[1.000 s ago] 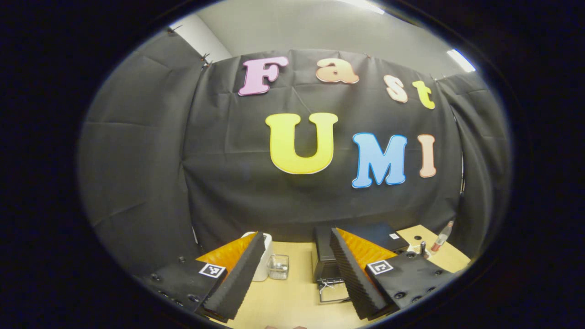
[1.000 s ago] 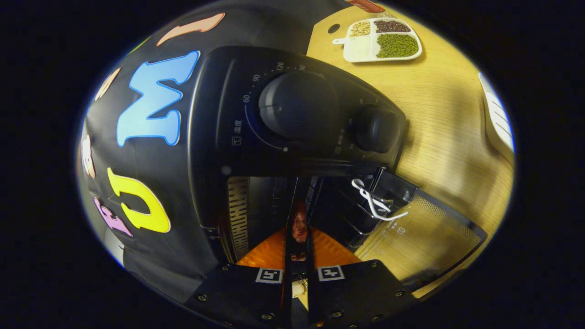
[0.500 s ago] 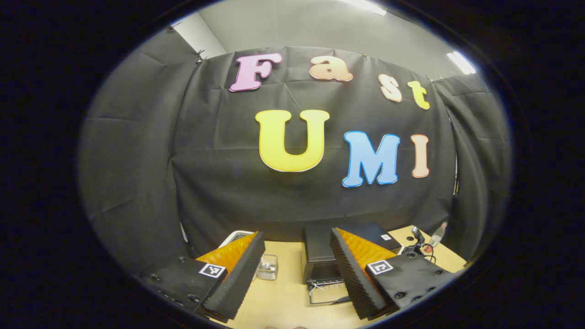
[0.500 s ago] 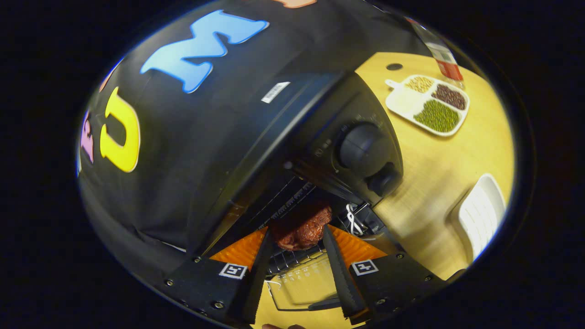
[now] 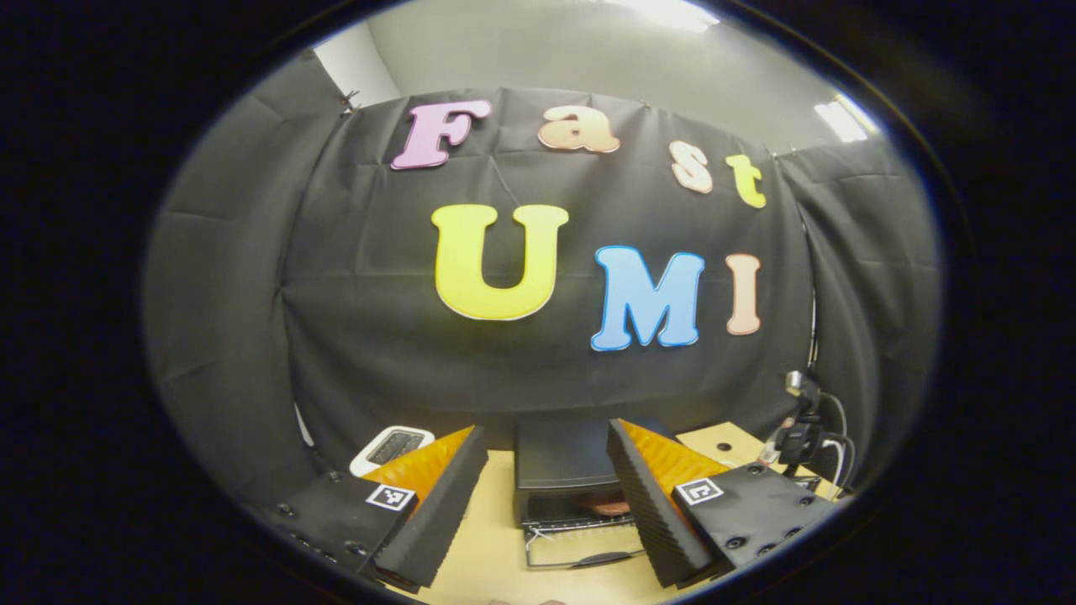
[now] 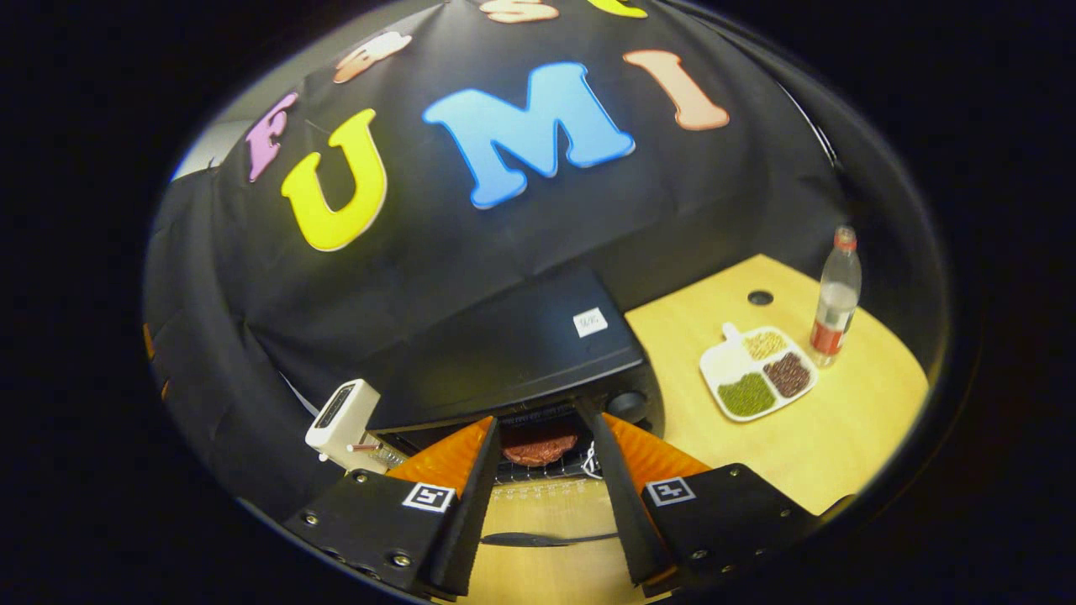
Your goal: Open the electric oven with the left hand, put the food in, and close the electric oven.
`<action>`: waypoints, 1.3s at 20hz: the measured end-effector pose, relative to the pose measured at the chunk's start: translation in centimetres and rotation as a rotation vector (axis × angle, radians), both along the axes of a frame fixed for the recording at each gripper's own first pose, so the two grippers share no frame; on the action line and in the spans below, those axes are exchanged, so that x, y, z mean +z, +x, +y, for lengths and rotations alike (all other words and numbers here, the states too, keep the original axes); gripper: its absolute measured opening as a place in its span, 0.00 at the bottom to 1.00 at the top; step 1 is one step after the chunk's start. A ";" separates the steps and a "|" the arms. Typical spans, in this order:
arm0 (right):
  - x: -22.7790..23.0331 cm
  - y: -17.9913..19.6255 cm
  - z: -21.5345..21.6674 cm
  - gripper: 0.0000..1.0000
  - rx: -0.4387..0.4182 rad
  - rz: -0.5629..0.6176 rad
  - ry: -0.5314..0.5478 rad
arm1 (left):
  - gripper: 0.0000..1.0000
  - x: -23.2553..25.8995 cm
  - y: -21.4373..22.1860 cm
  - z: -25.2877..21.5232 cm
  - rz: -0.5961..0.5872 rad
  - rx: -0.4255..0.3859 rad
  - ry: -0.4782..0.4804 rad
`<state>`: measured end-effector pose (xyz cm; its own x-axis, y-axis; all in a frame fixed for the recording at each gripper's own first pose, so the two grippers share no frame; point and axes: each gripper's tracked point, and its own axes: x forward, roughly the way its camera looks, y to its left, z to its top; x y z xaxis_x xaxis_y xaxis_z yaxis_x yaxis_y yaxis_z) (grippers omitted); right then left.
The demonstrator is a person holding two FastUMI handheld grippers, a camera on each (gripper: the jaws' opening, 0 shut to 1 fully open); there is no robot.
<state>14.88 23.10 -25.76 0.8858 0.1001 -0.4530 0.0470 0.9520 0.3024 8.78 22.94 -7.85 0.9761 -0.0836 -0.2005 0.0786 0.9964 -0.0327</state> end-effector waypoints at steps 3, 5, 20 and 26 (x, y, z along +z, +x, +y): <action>6.5 -1.7 -2.3 0.68 0.006 -0.133 -0.090 | 1.00 0.2 0.2 -2.5 -0.014 -0.029 -0.008; 10.5 -2.8 -3.4 0.68 0.004 -0.206 -0.116 | 1.00 0.4 0.4 -4.2 -0.023 -0.048 -0.014; 23.2 -6.9 -8.5 1.00 -0.024 -0.447 -0.233 | 0.97 3.1 -0.4 -11.2 -0.091 -0.068 -0.010; 22.0 -6.5 -9.5 1.00 -0.014 -0.414 -0.221 | 0.97 -1.9 -0.3 -11.8 0.023 -0.065 0.006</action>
